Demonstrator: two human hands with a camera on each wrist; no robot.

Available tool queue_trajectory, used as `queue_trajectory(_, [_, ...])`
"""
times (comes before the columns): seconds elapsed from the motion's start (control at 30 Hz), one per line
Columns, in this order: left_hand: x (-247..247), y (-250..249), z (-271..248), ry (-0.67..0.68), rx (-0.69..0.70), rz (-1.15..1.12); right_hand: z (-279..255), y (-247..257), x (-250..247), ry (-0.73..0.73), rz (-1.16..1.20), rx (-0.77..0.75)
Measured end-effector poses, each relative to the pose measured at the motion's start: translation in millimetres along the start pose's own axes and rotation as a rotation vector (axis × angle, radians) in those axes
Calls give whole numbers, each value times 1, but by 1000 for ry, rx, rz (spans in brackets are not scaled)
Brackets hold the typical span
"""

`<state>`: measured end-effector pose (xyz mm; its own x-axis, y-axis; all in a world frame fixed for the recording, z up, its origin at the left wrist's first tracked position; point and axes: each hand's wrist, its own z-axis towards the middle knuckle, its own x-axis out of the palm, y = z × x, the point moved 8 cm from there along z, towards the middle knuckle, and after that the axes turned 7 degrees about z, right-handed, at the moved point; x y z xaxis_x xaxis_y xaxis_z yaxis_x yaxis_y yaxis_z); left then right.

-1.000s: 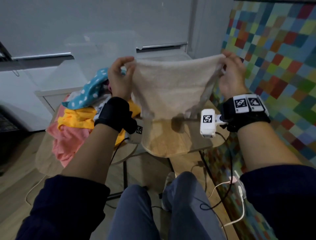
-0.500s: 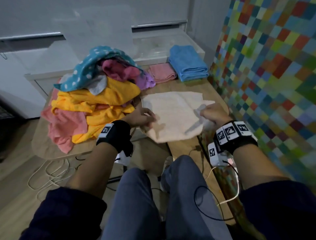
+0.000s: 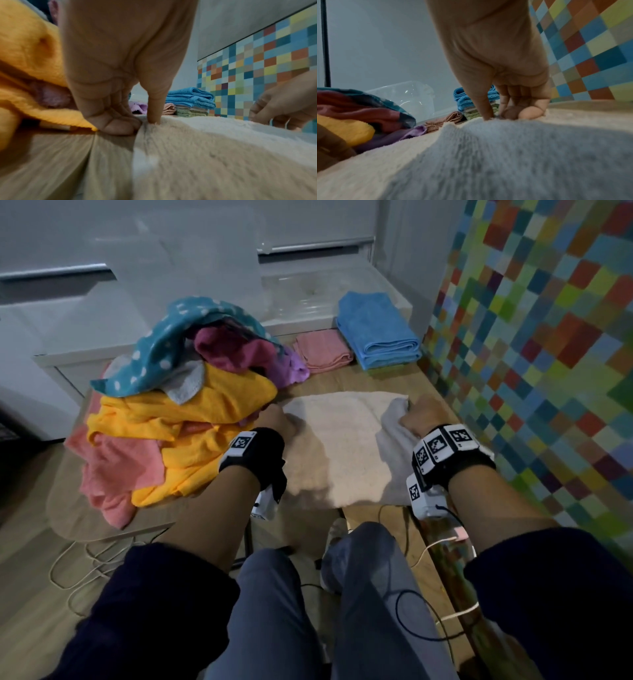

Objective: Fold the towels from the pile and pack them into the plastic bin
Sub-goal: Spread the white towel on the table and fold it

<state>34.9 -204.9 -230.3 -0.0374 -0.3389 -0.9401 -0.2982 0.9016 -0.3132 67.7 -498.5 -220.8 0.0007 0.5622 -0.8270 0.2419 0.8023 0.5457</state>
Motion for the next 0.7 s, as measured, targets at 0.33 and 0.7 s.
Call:
queue_trajectory(0.33, [-14, 10, 23, -116, -75, -124, 39, 46, 5, 18, 182, -195])
queue_trajectory(0.7, [-38, -5, 3, -270, 257, -688, 9, 49, -20, -12, 764, -109])
